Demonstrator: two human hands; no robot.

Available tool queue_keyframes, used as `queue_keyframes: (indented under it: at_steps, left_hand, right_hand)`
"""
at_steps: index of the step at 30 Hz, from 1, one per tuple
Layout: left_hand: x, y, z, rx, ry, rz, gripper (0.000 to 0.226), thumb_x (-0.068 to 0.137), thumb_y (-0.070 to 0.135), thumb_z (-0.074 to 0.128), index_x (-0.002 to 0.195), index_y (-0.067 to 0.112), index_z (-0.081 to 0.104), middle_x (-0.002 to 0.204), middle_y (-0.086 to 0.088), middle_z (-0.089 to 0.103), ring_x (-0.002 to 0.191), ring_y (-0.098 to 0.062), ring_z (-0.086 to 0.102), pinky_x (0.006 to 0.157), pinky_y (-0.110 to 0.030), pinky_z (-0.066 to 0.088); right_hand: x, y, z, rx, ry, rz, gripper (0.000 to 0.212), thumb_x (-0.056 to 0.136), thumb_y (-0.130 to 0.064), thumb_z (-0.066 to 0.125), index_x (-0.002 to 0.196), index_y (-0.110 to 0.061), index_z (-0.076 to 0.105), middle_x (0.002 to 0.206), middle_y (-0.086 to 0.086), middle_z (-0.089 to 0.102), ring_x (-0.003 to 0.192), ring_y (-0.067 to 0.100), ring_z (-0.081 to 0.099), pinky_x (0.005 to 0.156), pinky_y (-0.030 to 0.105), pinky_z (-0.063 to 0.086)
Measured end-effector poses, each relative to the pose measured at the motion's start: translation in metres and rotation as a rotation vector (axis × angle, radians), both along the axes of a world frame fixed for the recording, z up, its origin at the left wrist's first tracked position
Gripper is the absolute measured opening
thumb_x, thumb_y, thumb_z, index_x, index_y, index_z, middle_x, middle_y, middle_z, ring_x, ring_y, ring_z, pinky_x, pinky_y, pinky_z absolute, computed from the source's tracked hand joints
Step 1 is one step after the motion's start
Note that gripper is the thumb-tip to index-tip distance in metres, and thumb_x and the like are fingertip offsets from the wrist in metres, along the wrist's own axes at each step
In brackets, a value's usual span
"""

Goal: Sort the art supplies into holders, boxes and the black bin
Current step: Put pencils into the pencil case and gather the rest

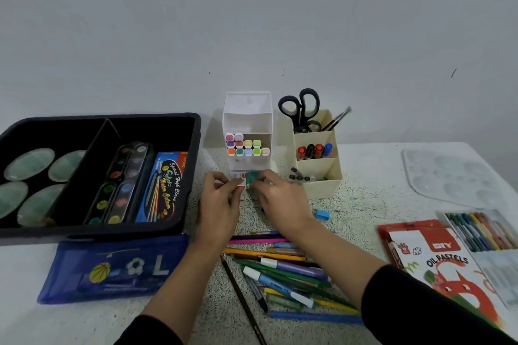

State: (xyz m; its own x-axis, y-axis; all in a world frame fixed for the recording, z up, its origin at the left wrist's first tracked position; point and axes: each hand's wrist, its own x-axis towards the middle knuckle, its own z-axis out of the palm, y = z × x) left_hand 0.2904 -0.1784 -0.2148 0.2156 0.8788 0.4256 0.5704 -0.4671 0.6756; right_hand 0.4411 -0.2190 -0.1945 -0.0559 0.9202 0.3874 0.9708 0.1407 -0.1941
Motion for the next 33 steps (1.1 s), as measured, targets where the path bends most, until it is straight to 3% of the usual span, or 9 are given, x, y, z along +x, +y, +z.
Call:
queue_keyframes:
  at_steps: [3, 6, 9, 12, 17, 23, 27, 31, 33]
  left_hand:
    - [-0.001, 0.007, 0.001, -0.057, -0.049, 0.02, 0.009, 0.088, 0.004, 0.075, 0.096, 0.007, 0.077, 0.11, -0.002, 0.046, 0.085, -0.016, 0.058, 0.077, -0.003, 0.043]
    - [0.001, 0.01, 0.004, -0.077, -0.069, 0.017, 0.014, 0.086, 0.003, 0.077, 0.087, 0.013, 0.066, 0.106, 0.002, 0.056, 0.08, -0.014, 0.059, 0.072, -0.001, 0.04]
    - [0.004, 0.012, 0.006, -0.172, -0.121, 0.07, 0.028, 0.089, 0.009, 0.075, 0.089, 0.018, 0.049, 0.078, 0.006, 0.058, 0.071, -0.003, 0.056, 0.058, -0.015, 0.042]
    - [0.006, 0.018, 0.004, -0.26, -0.187, 0.091, 0.036, 0.087, 0.009, 0.078, 0.093, 0.018, 0.043, 0.078, 0.005, 0.059, 0.069, -0.001, 0.057, 0.06, -0.028, 0.049]
    - [0.008, 0.025, 0.003, -0.347, -0.245, 0.123, 0.036, 0.084, 0.007, 0.079, 0.084, 0.016, 0.045, 0.078, -0.001, 0.057, 0.065, -0.006, 0.055, 0.061, -0.027, 0.048]
    - [0.013, 0.021, 0.008, -0.311, -0.185, 0.165, 0.027, 0.084, 0.006, 0.078, 0.076, 0.008, 0.052, 0.068, 0.002, 0.055, 0.053, 0.0, 0.048, 0.052, -0.021, 0.036]
    - [0.013, 0.016, 0.014, -0.427, -0.288, 0.177, 0.025, 0.087, 0.004, 0.075, 0.071, 0.004, 0.056, 0.066, -0.001, 0.056, 0.058, -0.008, 0.05, 0.059, -0.024, 0.038]
    - [0.008, 0.003, 0.03, -0.468, -0.248, 0.127, 0.019, 0.089, 0.007, 0.074, 0.08, -0.003, 0.061, 0.074, -0.002, 0.061, 0.067, -0.011, 0.055, 0.058, -0.022, 0.042]
    - [0.002, -0.012, 0.041, -0.488, -0.199, 0.028, 0.017, 0.089, 0.011, 0.074, 0.082, 0.003, 0.061, 0.076, -0.001, 0.063, 0.067, -0.014, 0.055, 0.058, -0.024, 0.044]
  right_hand:
    - [-0.002, 0.004, -0.005, -0.056, -0.044, -0.036, 0.022, 0.074, -0.007, 0.079, 0.088, -0.023, 0.076, 0.099, -0.008, 0.068, 0.049, 0.015, 0.059, 0.043, 0.018, 0.029]
    - [-0.002, 0.008, -0.005, -0.117, -0.053, -0.061, 0.027, 0.073, -0.005, 0.077, 0.092, -0.024, 0.076, 0.102, -0.008, 0.068, 0.052, 0.018, 0.062, 0.042, 0.022, 0.04]
    - [-0.006, 0.011, -0.003, -0.176, -0.07, -0.074, 0.033, 0.074, -0.005, 0.076, 0.096, -0.029, 0.076, 0.103, -0.008, 0.069, 0.057, 0.021, 0.066, 0.047, 0.024, 0.041]
    - [-0.008, 0.012, 0.0, -0.201, -0.031, -0.065, 0.039, 0.076, -0.003, 0.074, 0.103, -0.032, 0.075, 0.108, -0.005, 0.07, 0.062, 0.025, 0.069, 0.051, 0.03, 0.049]
    - [-0.007, 0.011, 0.006, -0.23, -0.062, -0.04, 0.036, 0.083, -0.004, 0.068, 0.11, -0.028, 0.072, 0.114, -0.005, 0.063, 0.07, 0.026, 0.067, 0.053, 0.029, 0.043]
    - [-0.002, 0.003, 0.006, -0.267, 0.027, 0.023, 0.032, 0.085, -0.004, 0.061, 0.113, -0.018, 0.07, 0.119, 0.0, 0.062, 0.091, 0.026, 0.065, 0.068, 0.034, 0.054]
    - [-0.001, -0.007, 0.013, -0.323, 0.076, 0.033, 0.036, 0.086, -0.007, 0.056, 0.12, -0.015, 0.066, 0.124, 0.004, 0.062, 0.104, 0.031, 0.06, 0.086, 0.045, 0.055]
    - [0.0, -0.031, 0.028, -0.322, 0.172, 0.027, 0.042, 0.092, -0.011, 0.053, 0.133, -0.02, 0.058, 0.131, 0.003, 0.065, 0.109, 0.029, 0.055, 0.092, 0.04, 0.044]
    - [0.002, -0.051, 0.038, -0.275, 0.315, -0.001, 0.036, 0.094, -0.013, 0.059, 0.13, -0.02, 0.063, 0.122, 0.001, 0.069, 0.102, 0.02, 0.06, 0.091, 0.036, 0.049]
